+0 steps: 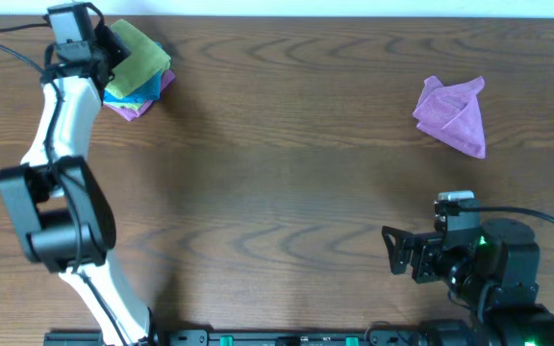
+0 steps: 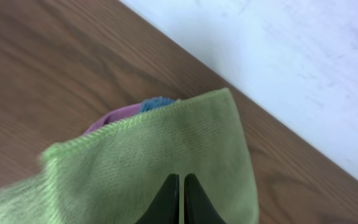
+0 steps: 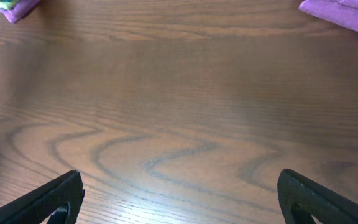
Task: Fold the cloth
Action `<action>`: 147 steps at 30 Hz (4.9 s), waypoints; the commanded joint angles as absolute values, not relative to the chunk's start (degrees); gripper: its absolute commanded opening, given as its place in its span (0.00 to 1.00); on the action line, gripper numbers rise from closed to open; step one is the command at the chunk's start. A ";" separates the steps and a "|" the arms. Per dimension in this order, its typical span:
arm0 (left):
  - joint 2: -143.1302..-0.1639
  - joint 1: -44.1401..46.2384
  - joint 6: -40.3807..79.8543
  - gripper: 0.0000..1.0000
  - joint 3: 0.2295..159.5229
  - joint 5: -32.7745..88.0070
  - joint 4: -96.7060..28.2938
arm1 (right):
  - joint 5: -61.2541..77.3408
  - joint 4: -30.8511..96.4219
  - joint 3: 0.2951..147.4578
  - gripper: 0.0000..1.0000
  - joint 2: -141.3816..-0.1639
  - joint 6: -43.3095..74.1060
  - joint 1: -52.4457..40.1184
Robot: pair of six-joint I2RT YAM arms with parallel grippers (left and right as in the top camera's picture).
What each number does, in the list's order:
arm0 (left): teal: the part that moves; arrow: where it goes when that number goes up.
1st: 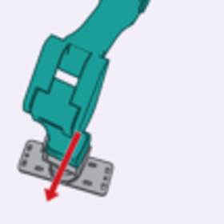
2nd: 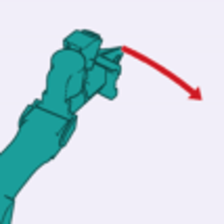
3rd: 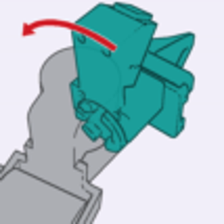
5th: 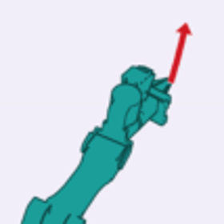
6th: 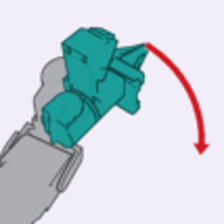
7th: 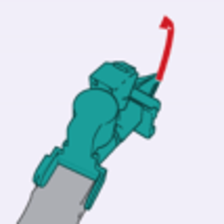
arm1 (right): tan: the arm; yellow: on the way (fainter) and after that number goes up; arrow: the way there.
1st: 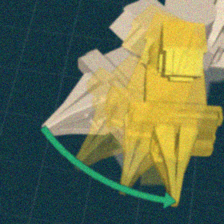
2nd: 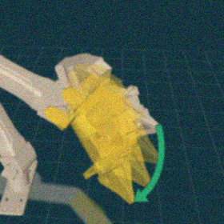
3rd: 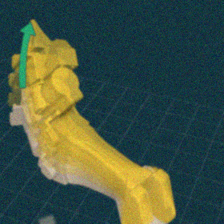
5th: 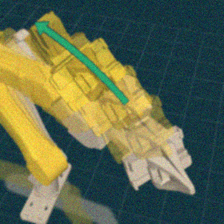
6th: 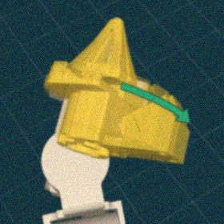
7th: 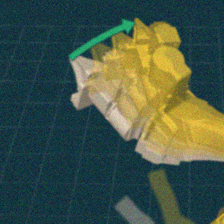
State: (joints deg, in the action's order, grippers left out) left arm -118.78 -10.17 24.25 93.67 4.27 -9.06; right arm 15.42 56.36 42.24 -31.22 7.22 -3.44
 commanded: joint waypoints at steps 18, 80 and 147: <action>-128.16 -10.87 24.21 0.06 94.35 -1.06 -6.66 | 15.22 56.38 41.87 0.99 -31.07 7.88 -2.98; -34.65 -8.05 10.31 0.95 54.98 4.38 -50.24 | 15.22 56.38 41.87 0.99 -31.07 7.88 -2.98; -0.21 -1.04 -3.88 0.95 16.14 3.22 -53.80 | 6.57 53.78 37.19 0.99 -27.22 8.16 -3.07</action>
State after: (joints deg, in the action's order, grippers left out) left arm -0.62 -1.32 -1.96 16.73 4.34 -50.83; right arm 11.03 54.48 40.10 -29.21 8.16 -3.44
